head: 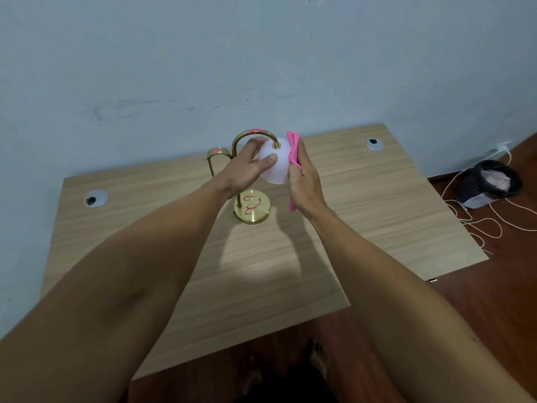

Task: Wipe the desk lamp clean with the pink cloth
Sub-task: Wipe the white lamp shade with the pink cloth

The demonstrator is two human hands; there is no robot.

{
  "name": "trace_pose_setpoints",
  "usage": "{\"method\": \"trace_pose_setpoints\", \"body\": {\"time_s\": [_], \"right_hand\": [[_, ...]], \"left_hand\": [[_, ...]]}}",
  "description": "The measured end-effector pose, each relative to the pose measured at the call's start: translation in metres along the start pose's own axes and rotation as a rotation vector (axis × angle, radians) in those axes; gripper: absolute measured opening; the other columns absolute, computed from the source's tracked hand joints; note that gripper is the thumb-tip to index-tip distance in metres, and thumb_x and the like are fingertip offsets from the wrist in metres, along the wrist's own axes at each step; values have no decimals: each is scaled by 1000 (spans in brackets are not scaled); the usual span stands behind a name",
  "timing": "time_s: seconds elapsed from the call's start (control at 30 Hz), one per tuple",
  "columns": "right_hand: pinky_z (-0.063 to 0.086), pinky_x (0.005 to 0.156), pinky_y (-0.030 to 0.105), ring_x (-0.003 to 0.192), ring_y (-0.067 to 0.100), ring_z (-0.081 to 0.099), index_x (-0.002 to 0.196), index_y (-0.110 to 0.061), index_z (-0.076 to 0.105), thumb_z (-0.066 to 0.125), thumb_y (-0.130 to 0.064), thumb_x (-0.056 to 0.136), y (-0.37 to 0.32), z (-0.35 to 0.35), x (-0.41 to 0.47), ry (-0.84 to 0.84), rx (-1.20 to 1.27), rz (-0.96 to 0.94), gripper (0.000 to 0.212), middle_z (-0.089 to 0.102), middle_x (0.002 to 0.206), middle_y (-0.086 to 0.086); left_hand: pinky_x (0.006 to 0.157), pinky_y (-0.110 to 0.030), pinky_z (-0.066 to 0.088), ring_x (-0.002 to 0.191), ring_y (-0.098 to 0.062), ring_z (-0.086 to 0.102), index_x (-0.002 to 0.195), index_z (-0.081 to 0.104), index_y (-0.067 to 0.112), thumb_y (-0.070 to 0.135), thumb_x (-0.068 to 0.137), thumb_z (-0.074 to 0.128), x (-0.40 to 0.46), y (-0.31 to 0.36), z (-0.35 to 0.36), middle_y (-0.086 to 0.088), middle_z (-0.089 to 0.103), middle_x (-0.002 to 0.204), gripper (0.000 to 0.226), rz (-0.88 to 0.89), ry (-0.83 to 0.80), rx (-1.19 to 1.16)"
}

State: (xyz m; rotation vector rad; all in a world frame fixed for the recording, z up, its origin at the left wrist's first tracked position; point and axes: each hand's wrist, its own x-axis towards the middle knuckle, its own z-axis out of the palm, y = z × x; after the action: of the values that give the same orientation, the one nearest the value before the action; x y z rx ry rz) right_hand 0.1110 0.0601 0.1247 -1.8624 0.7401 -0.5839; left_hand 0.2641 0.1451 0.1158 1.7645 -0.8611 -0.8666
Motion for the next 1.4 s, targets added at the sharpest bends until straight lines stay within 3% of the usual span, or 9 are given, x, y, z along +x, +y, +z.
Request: {"method": "trace_pose_setpoints", "body": {"time_s": [0.13,0.23,0.37,0.5,0.6,0.73,0.9,1.17,1.4], "right_hand": [[13,131,44,160,15,6,164,-12,10,35,-3,93,11,21,-23,31,-76,-90,75,9,173,2],[25,128,44,158,14,18,164,-24,12,34,-3,93,16,30,-34,112,40,5,78,15,172,-7],[38,121,44,147,11,40,160,-34,29,33,-15,90,0,25,-14,194,151,96,72,37,163,-11],[12,130,42,160,19,10,162,-7,20,32,-10,90,-5,31,-12,124,-15,-51,73,17,171,7],[9,131,41,160,20,-3,163,-5,9,34,-1,87,15,39,-36,92,-98,-155,80,4,173,8],[14,130,42,160,13,1,164,-14,5,33,-10,91,15,40,-32,155,-15,-14,78,2,173,1],[9,130,51,160,23,-6,162,-3,7,37,-2,85,6,53,-28,187,-127,-150,83,2,173,10],[6,131,40,160,17,-2,163,-8,3,35,-5,90,4,58,-23,271,-7,30,79,1,173,6],[11,130,50,160,20,-5,163,-7,-1,38,-1,90,17,67,-50,222,-17,-18,83,-3,173,8]], "left_hand": [[106,-35,45,135,-13,54,157,33,35,45,101,59,2,2,2,10,54,151,63,-6,-30,-9],[109,-39,45,135,-13,53,154,41,35,45,100,59,3,4,-2,13,54,150,57,-10,-26,4],[93,-29,47,129,-7,55,152,43,35,47,99,59,2,5,-4,16,54,148,57,-3,-31,13],[86,-22,46,130,-5,54,156,39,33,46,100,60,2,5,-3,15,51,153,62,0,-22,10],[91,-26,45,128,-5,53,155,39,34,47,99,60,3,6,-4,15,53,149,61,3,-31,18],[88,-25,46,128,-6,54,155,40,36,48,98,61,2,7,-5,17,53,149,62,-12,-34,10],[82,-25,49,126,-4,55,154,41,36,56,93,64,1,10,-6,17,53,149,67,-24,-33,18],[81,-31,51,126,-3,54,151,41,42,55,94,62,1,10,-8,21,52,145,62,-43,-46,19],[83,-33,51,127,-10,54,149,43,43,54,94,62,1,10,-8,19,51,144,59,-51,-47,7]]}}
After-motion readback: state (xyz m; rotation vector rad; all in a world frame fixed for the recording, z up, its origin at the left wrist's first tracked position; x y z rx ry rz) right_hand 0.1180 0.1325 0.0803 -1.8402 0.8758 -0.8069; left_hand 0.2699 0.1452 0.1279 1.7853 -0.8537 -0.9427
